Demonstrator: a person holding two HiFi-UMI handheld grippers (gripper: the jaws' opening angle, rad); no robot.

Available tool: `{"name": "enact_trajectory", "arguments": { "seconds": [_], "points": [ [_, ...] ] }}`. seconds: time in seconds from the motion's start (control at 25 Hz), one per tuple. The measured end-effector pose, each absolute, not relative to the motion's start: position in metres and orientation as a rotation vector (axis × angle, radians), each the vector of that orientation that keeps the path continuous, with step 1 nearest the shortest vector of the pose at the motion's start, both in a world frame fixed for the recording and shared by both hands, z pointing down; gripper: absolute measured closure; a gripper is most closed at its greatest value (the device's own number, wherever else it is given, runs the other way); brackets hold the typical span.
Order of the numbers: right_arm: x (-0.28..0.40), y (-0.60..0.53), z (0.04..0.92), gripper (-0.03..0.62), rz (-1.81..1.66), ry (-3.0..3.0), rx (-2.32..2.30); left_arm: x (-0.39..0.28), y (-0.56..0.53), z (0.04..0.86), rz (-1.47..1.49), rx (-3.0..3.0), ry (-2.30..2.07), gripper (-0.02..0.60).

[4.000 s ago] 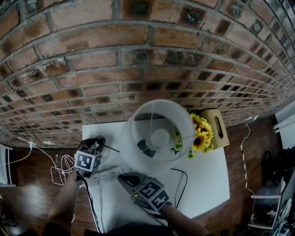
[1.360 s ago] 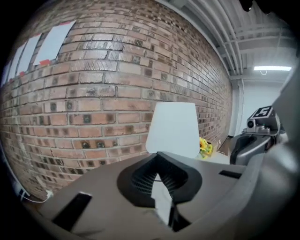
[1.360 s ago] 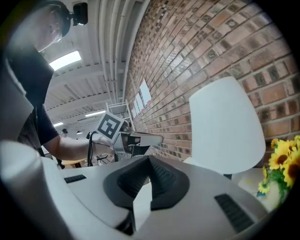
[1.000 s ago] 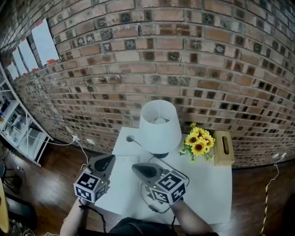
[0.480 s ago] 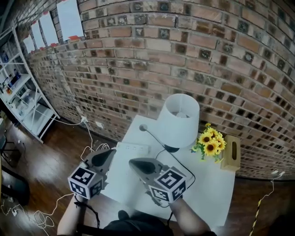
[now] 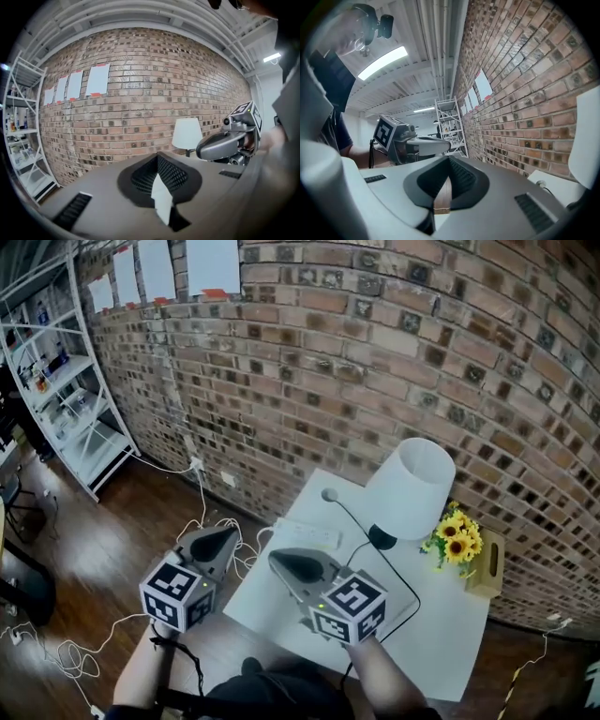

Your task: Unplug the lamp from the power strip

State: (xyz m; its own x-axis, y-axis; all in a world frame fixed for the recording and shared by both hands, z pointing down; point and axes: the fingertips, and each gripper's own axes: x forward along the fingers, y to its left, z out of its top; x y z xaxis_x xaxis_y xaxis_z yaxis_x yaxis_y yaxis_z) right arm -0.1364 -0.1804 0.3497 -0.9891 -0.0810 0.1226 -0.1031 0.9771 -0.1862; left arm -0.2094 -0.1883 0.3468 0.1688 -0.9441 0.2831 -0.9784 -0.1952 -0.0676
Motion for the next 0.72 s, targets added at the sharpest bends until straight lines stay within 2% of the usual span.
{"name": "enact_trajectory", "arguments": {
  "seconds": [0.36,0.72],
  "points": [
    [-0.2,-0.134,0.346,0.594,0.244,-2.97,0.1,-0.266,-0.144,0.347,0.267,2.278,-1.867,0.563],
    [-0.218,-0.107,0.359,0.594,0.24,-2.914,0.092,-0.3,-0.128,0.36,-0.01,2.151,-1.861,0.563]
  ]
}}
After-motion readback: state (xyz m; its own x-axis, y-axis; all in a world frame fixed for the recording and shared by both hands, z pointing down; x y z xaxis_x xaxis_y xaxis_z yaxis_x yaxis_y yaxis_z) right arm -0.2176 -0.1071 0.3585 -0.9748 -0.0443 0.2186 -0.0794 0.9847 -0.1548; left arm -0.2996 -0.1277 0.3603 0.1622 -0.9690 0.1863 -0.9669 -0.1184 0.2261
